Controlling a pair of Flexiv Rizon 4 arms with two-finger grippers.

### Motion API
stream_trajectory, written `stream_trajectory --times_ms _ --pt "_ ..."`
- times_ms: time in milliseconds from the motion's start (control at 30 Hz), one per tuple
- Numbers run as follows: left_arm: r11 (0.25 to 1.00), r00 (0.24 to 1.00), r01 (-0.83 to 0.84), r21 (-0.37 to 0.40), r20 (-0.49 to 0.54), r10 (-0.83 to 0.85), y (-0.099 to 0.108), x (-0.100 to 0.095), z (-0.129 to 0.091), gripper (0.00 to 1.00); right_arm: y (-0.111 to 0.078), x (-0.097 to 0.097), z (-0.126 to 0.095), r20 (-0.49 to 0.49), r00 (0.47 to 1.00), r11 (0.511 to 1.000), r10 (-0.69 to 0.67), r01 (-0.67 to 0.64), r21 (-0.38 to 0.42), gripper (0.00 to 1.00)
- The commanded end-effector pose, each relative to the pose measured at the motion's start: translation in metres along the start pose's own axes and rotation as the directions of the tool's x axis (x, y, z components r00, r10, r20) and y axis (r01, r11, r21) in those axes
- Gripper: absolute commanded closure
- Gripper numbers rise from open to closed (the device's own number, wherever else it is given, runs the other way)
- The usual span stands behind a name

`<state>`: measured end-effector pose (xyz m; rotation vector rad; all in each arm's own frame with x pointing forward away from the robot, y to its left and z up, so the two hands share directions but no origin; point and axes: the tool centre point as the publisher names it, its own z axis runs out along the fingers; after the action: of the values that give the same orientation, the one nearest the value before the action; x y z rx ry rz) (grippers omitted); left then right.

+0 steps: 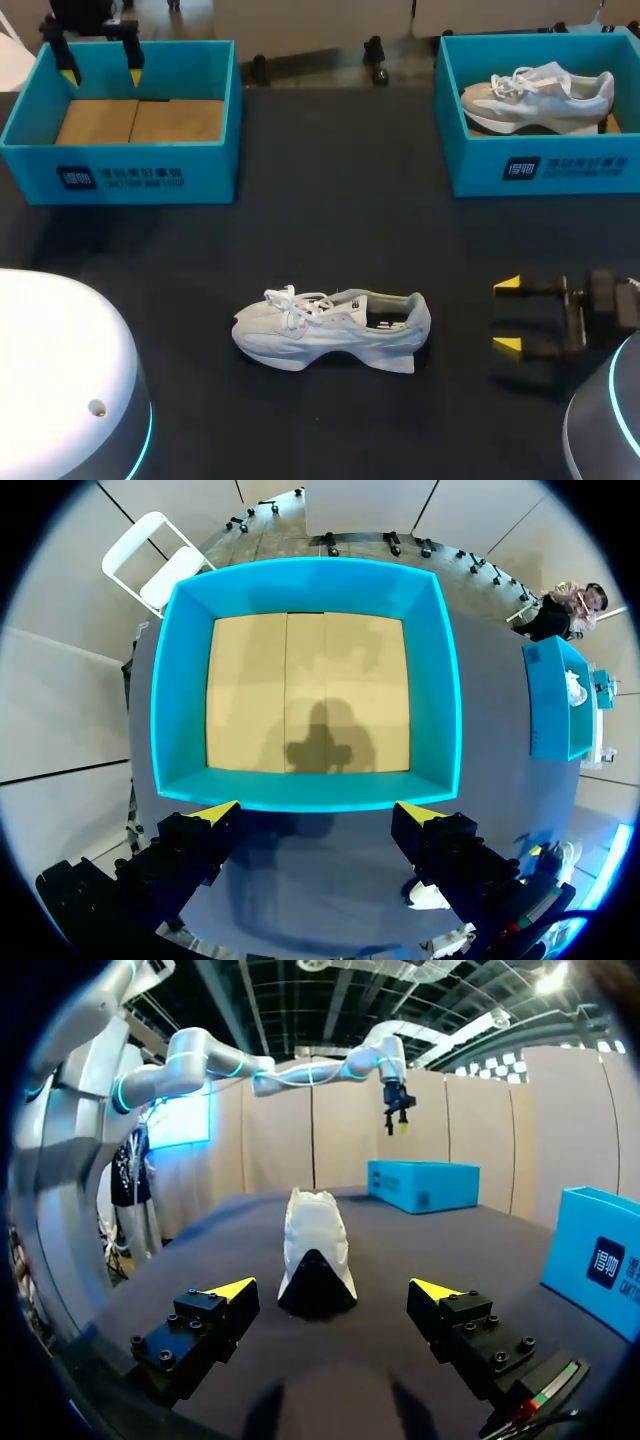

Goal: Take the shoe out of the shoebox, open the shoe tongue, remove and reinsert the insole, then place the shoe into the shoebox

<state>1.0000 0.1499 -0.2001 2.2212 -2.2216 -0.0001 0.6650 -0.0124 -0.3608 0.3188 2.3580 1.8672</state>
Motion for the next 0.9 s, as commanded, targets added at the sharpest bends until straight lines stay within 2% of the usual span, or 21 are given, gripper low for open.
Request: stream_trajectory --times_ms 33,200,367,633,900 --pt "1.0 1.0 0.0 0.0 0.0 0.0 0.0 0.0 0.0 0.0 0.0 0.013 0.015 0.042 0.999 1.0 0.001 -0.001 0.001 0.0" --pt "1.0 1.0 0.0 0.0 0.0 0.0 0.0 0.0 0.0 0.0 -0.004 0.014 0.027 0.065 0.998 1.0 0.006 -0.007 0.011 0.0" --pt "1.0 1.0 0.0 0.0 0.0 0.0 0.0 0.0 0.0 0.0 -0.006 0.014 0.036 0.091 0.996 1.0 0.01 -0.008 -0.016 0.0" --pt "1.0 1.0 0.0 0.0 0.0 0.0 0.0 0.0 0.0 0.0 -0.006 0.009 0.058 0.116 0.993 0.999 0.033 -0.035 0.011 0.0" --pt "1.0 1.0 0.0 0.0 0.0 0.0 0.0 0.0 0.0 0.0 -0.009 0.011 0.069 0.144 0.988 0.999 0.045 -0.045 -0.009 0.0"
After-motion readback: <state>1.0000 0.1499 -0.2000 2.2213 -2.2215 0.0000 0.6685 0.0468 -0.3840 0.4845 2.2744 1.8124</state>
